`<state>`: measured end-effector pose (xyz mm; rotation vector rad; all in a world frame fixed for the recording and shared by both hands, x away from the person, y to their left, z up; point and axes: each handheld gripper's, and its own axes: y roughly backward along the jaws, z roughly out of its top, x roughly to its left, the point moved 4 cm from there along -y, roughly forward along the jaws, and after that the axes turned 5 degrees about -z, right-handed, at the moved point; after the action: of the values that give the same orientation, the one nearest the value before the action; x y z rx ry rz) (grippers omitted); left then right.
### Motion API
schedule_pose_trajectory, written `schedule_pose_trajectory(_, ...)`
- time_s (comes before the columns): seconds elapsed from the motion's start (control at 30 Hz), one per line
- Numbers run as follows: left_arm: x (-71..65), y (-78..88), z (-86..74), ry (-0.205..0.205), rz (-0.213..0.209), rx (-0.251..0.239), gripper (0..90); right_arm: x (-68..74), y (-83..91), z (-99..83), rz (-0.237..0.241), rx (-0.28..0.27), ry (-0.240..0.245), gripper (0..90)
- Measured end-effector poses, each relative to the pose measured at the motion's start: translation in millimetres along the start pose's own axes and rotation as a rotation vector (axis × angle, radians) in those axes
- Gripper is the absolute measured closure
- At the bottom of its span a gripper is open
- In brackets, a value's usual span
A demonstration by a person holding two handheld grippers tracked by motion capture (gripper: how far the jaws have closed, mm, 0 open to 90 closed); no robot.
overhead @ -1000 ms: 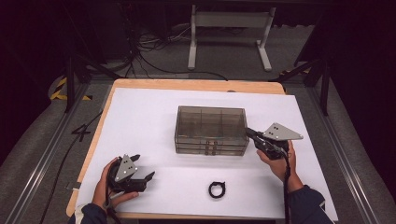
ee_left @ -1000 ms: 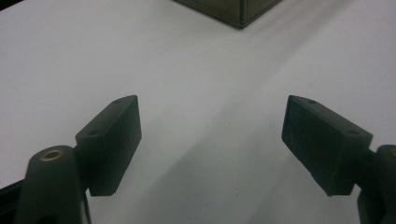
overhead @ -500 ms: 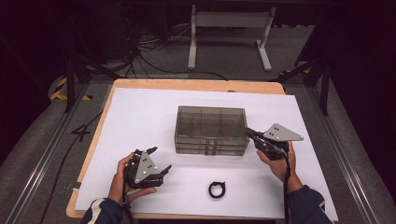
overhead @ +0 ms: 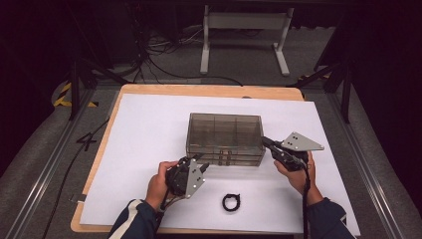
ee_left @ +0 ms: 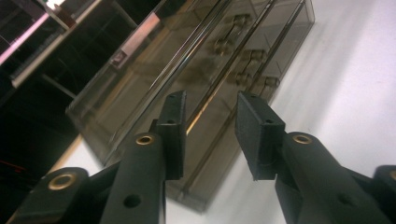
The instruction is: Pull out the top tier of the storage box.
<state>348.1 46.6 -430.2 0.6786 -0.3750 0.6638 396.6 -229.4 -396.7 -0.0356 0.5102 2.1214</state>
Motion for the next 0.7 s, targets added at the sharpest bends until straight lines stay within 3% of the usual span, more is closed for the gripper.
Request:
schedule_pose_trajectory(0.3,-13.5,-25.6,19.1,-0.116,0.059,0.025,71.5,0.1,0.8,-0.6,0.006,-0.004,-0.004,90.0)
schedule_pose_trajectory(0.43,-17.3,-33.8,23.1,-0.187,0.113,0.054,72.0,0.1,1.1,-0.9,0.007,-0.005,-0.006,90.0)
schedule_pose_trajectory(0.7,-23.3,-42.8,28.3,-0.275,0.198,0.079,74.1,0.5,1.5,-1.0,0.006,-0.006,-0.002,90.0)
